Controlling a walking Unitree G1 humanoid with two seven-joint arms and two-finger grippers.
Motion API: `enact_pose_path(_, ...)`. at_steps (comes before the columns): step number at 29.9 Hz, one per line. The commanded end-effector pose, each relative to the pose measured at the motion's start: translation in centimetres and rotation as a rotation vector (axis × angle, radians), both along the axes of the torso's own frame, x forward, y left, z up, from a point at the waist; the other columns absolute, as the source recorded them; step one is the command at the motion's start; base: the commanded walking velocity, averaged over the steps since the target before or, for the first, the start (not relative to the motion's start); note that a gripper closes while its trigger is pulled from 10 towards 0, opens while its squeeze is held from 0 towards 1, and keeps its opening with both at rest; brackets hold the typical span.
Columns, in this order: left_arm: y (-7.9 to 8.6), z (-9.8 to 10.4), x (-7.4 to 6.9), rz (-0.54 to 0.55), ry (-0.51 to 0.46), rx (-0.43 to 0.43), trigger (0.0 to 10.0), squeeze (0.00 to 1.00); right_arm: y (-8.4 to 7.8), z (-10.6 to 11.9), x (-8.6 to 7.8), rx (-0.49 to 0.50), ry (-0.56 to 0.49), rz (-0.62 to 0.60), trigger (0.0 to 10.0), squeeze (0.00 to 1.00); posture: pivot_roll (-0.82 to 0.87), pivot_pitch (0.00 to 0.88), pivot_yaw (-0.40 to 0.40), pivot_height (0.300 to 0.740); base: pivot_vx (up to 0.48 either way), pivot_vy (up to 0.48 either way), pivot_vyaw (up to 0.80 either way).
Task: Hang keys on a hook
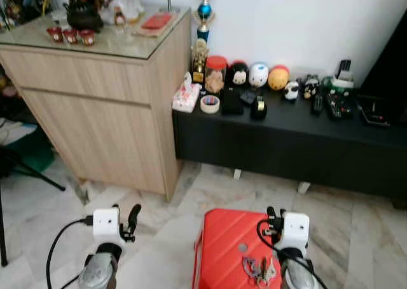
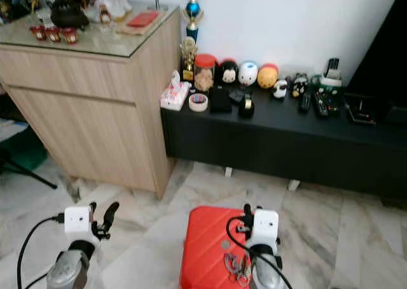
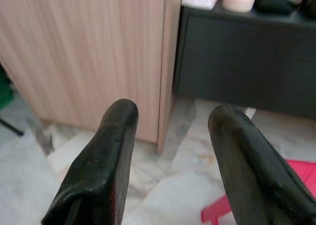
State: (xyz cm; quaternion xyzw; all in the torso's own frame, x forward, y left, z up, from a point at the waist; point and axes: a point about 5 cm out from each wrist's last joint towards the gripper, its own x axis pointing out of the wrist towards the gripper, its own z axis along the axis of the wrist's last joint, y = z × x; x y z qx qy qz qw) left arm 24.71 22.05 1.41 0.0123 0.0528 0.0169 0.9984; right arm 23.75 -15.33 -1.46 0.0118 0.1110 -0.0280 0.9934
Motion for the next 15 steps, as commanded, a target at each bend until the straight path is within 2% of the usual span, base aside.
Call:
enact_pose_path(1,-0.31,0.31,-0.03,-0.019,-0.014,-0.005,10.0,0.0,-0.02,0.34,0.14,-0.007,-0.018,0.006,10.0,0.0,0.04,0.0,-0.061,0.74,0.0,0.0,0.0)
enact_pose_path(6,-0.27,0.16,0.19,0.005,0.0,-0.022,10.0,0.0,-0.06,0.23,0.3,0.006,0.005,-0.031,10.0,0.0,0.05,0.0,-0.06,0.74,0.0,0.0,0.0)
enact_pose_path(10,-0.77,0.33,0.47,-0.018,0.005,-0.022,10.0,0.0,0.57,0.24,0.73,-0.013,0.04,-0.03,10.0,0.0,0.04,0.0,-0.055,0.74,0.0,0.0,0.0)
enact_pose_path(15,-0.77,0.35,0.5,-0.018,0.007,-0.025,10.0,0.0,0.79,0.16,0.68,0.011,0.046,-0.035,10.0,0.0,0.04,0.0,-0.053,0.71,0.0,0.0,0.0)
